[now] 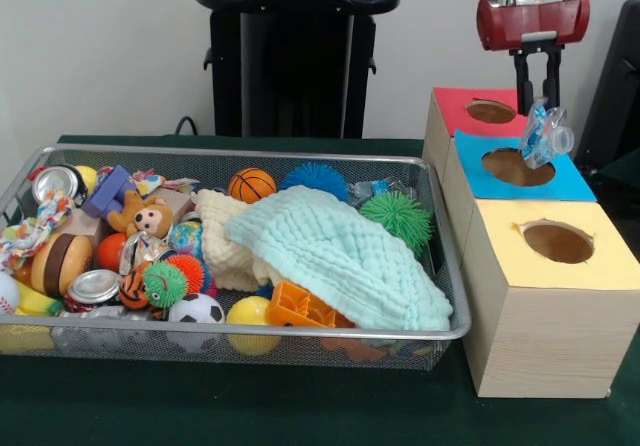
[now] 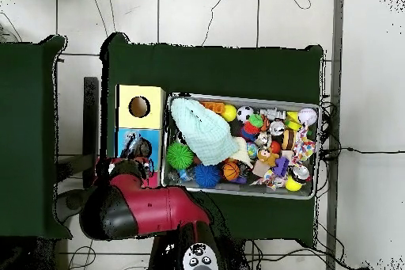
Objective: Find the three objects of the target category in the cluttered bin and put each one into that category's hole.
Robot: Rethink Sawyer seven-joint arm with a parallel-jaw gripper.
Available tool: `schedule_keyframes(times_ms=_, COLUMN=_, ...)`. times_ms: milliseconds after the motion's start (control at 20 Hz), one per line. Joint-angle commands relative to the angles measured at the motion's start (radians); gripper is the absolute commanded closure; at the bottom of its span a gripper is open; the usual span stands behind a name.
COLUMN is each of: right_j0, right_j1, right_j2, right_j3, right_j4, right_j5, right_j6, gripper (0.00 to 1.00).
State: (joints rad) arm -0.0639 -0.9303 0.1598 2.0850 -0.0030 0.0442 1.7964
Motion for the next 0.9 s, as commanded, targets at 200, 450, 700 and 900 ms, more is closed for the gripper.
schedule_keyframes(times_ms=200, right_j0=0.009, right_j1=0.033, right_j2=0.008, right_j3=0.067, right_j4=-0.045, right_j5=0.068, right_j6=0.107, gripper=1.0)
schedule_keyframes(times_ms=450, right_j0=0.0, right_j1=0.064, right_j2=0.007, right_j3=0.07, right_j4=-0.056, right_j5=0.045, right_j6=0.104, gripper=1.0)
schedule_keyframes(times_ms=700, right_j0=0.0, right_j1=0.085, right_j2=0.0, right_j3=0.078, right_j4=-0.067, right_j5=0.022, right_j6=0.114, gripper=1.0)
schedule_keyframes(times_ms=900, right_j0=-0.004, right_j1=0.092, right_j2=-0.001, right_j3=0.086, right_j4=-0.073, right_j5=0.004, right_j6=0.128, gripper=1.0)
